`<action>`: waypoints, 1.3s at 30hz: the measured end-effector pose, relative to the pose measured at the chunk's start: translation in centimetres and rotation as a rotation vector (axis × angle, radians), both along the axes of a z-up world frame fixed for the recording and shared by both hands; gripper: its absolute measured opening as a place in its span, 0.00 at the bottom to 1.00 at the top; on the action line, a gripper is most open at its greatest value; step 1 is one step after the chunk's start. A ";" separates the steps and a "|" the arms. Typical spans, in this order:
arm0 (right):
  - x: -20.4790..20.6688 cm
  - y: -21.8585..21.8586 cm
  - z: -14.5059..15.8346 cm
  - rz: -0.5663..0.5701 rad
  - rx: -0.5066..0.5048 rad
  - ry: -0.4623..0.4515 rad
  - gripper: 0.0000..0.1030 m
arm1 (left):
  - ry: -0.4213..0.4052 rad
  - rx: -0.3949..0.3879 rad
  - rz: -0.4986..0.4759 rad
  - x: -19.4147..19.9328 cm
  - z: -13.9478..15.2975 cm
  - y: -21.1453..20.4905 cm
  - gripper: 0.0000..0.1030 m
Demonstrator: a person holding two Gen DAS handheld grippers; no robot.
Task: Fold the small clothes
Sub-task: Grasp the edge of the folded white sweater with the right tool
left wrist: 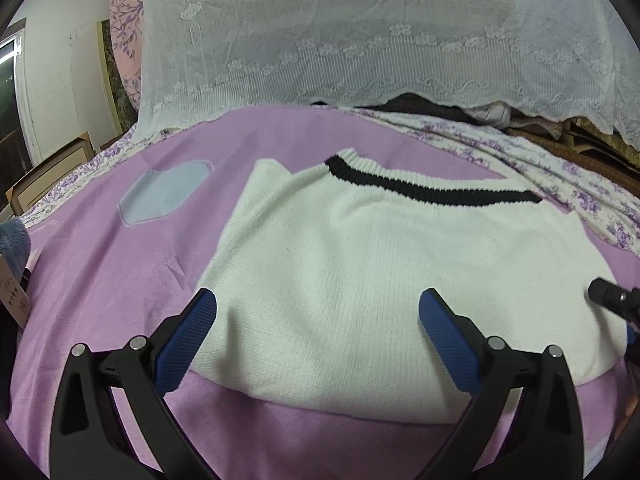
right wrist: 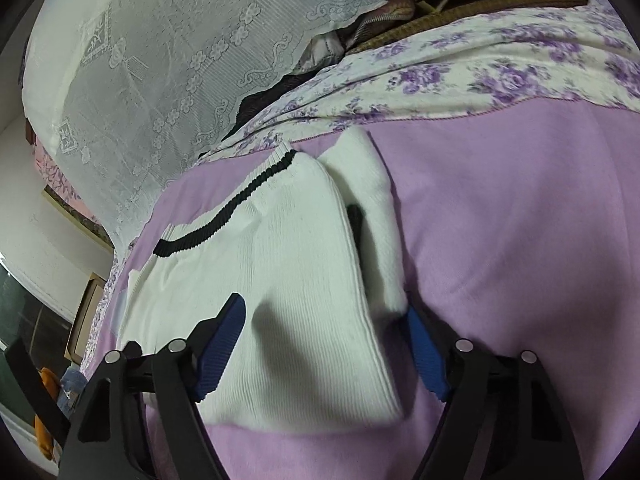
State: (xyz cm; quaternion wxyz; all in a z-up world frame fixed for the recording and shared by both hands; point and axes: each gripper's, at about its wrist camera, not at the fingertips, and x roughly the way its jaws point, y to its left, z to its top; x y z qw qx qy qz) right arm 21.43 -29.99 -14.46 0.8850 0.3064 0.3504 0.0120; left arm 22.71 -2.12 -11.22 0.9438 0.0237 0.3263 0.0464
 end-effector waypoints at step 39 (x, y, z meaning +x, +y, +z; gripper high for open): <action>-0.5 0.2 -0.1 0.046 0.053 -0.061 0.37 | 0.053 0.030 -0.009 0.7 -1.0 -0.6 0.96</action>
